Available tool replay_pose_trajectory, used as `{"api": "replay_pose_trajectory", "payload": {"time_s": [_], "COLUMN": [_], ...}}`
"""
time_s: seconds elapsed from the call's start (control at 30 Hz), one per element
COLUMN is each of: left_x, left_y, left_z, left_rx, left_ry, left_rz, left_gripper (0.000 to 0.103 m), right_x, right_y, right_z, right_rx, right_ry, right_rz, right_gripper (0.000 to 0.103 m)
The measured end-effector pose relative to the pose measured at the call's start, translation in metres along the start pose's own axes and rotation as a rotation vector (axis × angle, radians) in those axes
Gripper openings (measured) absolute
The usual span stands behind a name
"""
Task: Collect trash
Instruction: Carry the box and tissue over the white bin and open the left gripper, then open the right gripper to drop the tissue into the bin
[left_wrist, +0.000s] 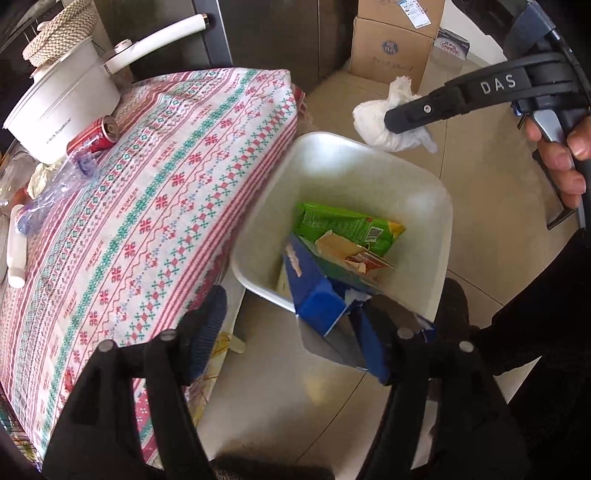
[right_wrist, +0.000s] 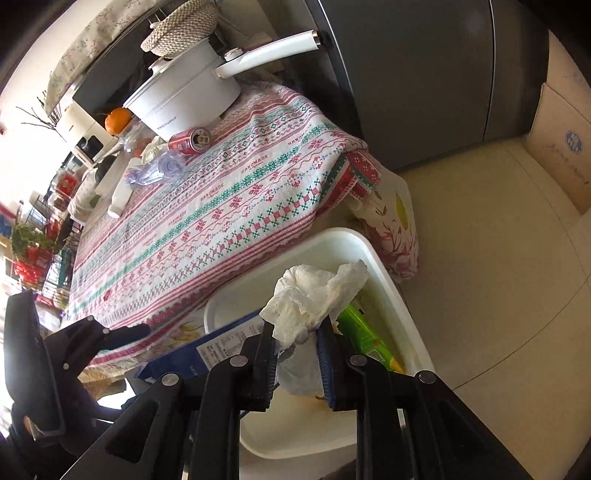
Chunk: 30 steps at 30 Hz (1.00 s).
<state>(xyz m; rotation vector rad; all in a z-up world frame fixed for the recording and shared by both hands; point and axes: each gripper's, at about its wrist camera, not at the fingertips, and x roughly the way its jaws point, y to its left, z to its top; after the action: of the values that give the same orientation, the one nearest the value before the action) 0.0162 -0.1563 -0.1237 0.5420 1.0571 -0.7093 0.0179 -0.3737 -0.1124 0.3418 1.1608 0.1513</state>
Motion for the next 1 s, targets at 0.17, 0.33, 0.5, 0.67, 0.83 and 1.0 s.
{"api": "replay_pose_trajectory", "payload": {"time_s": [0.17, 0.33, 0.5, 0.67, 0.83, 1.0], "left_x": [0.008, 0.007, 0.008, 0.038, 0.034, 0.024], "left_y": [0.001, 0.003, 0.003, -0.002, 0.001, 0.009], "left_z": [-0.006, -0.005, 0.001, -0.008, -0.006, -0.005], "left_rx": [0.001, -0.018, -0.026, 0.003, -0.009, -0.034], "left_ry": [0.058, 0.058, 0.049, 0.178, 0.162, 0.129], "left_rz": [0.003, -0.005, 0.011, 0.041, 0.028, 0.027], "left_gripper": [0.070, 0.070, 0.078, 0.078, 0.078, 0.078], "right_x": [0.001, 0.003, 0.004, 0.008, 0.017, 0.022], "right_y": [0.001, 0.007, 0.006, 0.003, 0.011, 0.020], "right_z": [0.001, 0.001, 0.001, -0.002, -0.007, -0.009], "right_rx": [0.002, -0.010, -0.008, -0.002, -0.038, -0.072], "right_ry": [0.000, 0.004, 0.001, 0.019, 0.056, 0.078], "right_rz": [-0.002, 0.000, -0.002, -0.009, -0.003, 0.000], "right_gripper": [0.022, 0.022, 0.022, 0.022, 0.022, 0.023]}}
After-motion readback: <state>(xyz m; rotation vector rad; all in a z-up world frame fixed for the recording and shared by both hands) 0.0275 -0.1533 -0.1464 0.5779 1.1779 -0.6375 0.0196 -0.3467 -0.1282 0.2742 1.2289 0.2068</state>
